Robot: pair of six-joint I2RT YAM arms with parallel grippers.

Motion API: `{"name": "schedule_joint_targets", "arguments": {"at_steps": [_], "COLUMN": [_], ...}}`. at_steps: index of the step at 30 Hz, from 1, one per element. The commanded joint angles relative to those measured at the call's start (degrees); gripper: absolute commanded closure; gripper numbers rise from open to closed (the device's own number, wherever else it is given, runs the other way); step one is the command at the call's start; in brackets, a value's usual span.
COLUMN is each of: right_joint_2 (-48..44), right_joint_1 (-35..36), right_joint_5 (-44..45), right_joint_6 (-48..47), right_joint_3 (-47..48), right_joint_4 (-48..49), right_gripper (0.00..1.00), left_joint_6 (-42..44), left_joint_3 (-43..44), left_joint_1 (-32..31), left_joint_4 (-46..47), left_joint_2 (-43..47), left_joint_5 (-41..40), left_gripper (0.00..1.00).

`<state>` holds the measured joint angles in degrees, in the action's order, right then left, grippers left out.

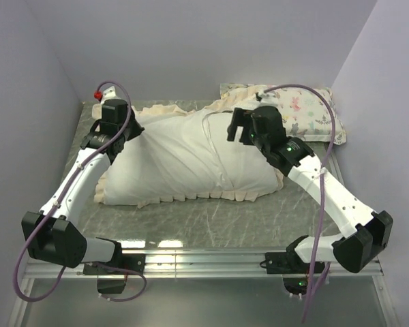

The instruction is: Remove the pillowcase from the pillow

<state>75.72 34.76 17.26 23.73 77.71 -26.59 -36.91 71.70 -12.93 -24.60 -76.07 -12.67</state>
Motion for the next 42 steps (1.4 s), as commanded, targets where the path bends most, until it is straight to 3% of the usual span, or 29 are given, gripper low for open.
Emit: {"name": "schedule_joint_targets", "arguments": {"at_steps": [1,5,9,10,12,15,16,17,19,25,28,29,33,35,38,40,42], "right_joint_2": [-1.5,-0.8,0.3,0.0,-0.7,-0.9,-0.8,-0.7,0.2,0.8,-0.2,-0.6,-2.4,-3.8,-5.5,-6.4,-7.0], "right_joint_1": [-5.6,-6.9,-6.9,-6.8,-6.6,-3.8,-2.5,0.1,2.2,3.1,3.2,3.2,3.1,3.2,3.1,4.1,5.3], "right_joint_5": [-5.8,-9.3,-12.7,-14.1,-19.2,-23.4,-23.6,-23.8,-22.0,-19.1,-17.8,-17.3,-15.1,-15.6,-17.1,-19.4,-17.9], "right_joint_6": [0.2,0.5,1.4,2.0,3.1,5.3,5.9,6.2,6.9,7.0,6.9,6.9,6.0,5.8,6.0,6.9,7.5], "right_joint_3": [-8.1,-14.8,-18.9,-20.4,-21.8,-22.7,-22.3,-22.1,-20.3,-19.5,-20.2,-20.6,-22.6,-23.7,-26.7,-29.3,-31.2], "right_joint_4": [4.3,7.4,10.4,12.2,14.4,18.2,19.5,20.1,20.1,18.8,17.7,17.6,15.9,15.4,15.9,17.0,16.7], "right_gripper": [0.05,0.06,0.26,0.36,0.74,0.93,0.94,0.96,0.96,0.96,0.84,0.72,0.48,0.37,0.3,0.3,0.39], "left_joint_6": [2.5,3.4,3.9,4.1,4.6,5.1,5.2,5.2,4.8,2.7,1.4,1.0,-0.1,-1.7,-3.3,-4.3,-4.8], "left_joint_3": [1.4,0.6,1.2,1.4,2.2,3.2,3.4,3.5,3.1,-0.2,-2.4,-3.3,-4.7,-4.6,-5.5,-7.3,-7.7], "left_joint_1": [0.3,0.1,-0.3,-0.5,-1.3,-3.1,-3.9,-5.7,-8.1,-21.3,-26.8,-29.1,-32.2,-32.2,-32.3,-32.2,-32.2], "left_joint_4": [1.0,1.7,1.1,1.0,0.3,-0.5,-0.8,-1.0,-0.6,1.9,3.6,4.2,6.0,4.6,4.2,5.4,6.3], "left_joint_2": [-0.6,-0.1,1.1,1.5,2.4,4.1,4.5,5.1,7.1,7.1,3.4,2.3,-4.0,-6.2,-8.9,-8.6,-8.4], "left_joint_5": [1.8,3.6,5.1,5.2,5.1,4.6,3.9,2.9,1.1,-3.3,-5.0,-5.4,-8.2,-9.4,-11.2,-11.4,-11.7], "left_gripper": [0.93,0.88,0.83,0.8,0.77,0.61,0.44,0.35,0.21,0.15,0.14,0.14,0.13,0.2,0.28,0.4,0.56]}}
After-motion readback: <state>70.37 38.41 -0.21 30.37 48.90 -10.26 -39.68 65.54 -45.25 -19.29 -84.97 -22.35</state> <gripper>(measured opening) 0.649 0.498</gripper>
